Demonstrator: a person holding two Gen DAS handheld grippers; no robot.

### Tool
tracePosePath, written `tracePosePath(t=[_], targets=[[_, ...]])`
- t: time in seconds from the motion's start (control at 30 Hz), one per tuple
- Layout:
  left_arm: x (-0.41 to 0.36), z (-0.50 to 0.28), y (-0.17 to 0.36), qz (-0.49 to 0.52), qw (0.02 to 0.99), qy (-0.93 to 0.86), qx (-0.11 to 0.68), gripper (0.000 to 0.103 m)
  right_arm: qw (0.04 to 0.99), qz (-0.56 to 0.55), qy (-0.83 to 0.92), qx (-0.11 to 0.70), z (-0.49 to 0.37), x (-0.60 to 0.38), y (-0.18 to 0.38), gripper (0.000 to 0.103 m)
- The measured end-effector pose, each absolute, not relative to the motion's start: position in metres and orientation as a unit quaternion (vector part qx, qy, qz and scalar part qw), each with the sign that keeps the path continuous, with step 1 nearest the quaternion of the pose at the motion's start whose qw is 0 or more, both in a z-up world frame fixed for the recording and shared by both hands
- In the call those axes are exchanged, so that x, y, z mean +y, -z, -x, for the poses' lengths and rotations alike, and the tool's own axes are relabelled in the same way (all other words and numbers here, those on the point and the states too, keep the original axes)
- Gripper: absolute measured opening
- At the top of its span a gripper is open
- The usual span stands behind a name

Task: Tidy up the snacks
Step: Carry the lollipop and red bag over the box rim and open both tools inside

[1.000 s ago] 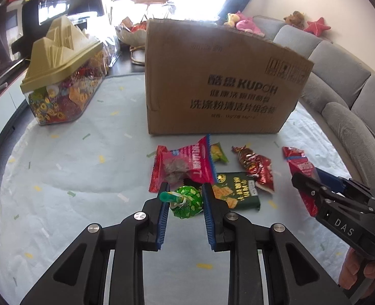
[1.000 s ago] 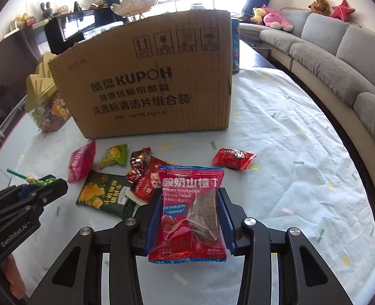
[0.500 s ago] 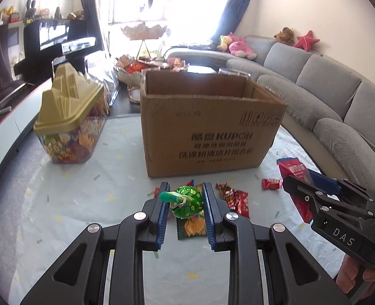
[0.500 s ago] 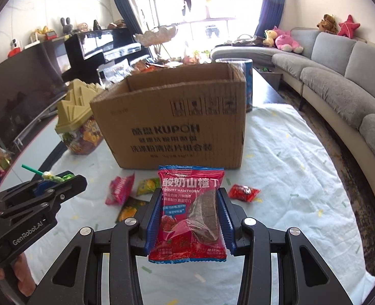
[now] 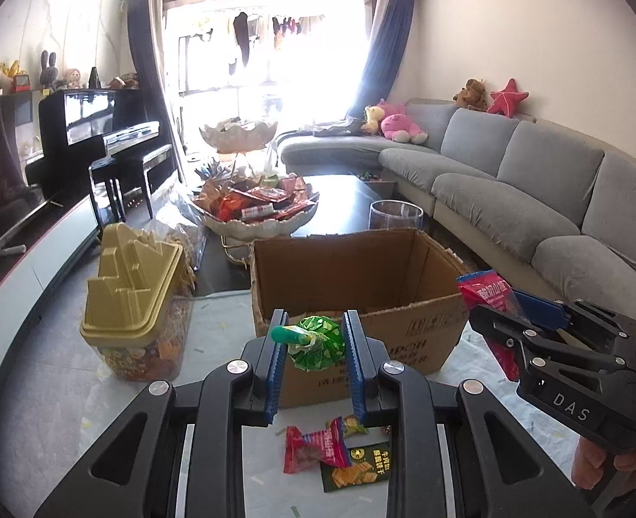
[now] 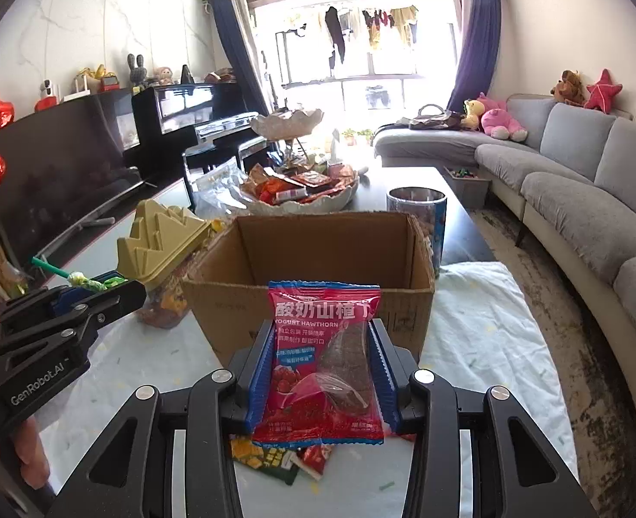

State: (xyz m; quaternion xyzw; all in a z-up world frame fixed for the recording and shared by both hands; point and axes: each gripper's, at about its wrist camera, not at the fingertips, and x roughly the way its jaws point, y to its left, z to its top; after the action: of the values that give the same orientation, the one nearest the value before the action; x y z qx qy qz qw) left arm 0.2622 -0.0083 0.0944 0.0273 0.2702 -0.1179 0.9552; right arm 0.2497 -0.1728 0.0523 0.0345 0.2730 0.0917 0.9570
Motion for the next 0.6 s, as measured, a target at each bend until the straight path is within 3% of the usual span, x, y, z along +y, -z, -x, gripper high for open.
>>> tracePosePath(t=[0.6], targets=[[-0.019, -0.351, -0.096, -0.018, 0.941, 0.135, 0.311, 0.026, 0.954, -0.015, -0.099, 0.281, -0.333, -0.168, -0.079, 0.043]])
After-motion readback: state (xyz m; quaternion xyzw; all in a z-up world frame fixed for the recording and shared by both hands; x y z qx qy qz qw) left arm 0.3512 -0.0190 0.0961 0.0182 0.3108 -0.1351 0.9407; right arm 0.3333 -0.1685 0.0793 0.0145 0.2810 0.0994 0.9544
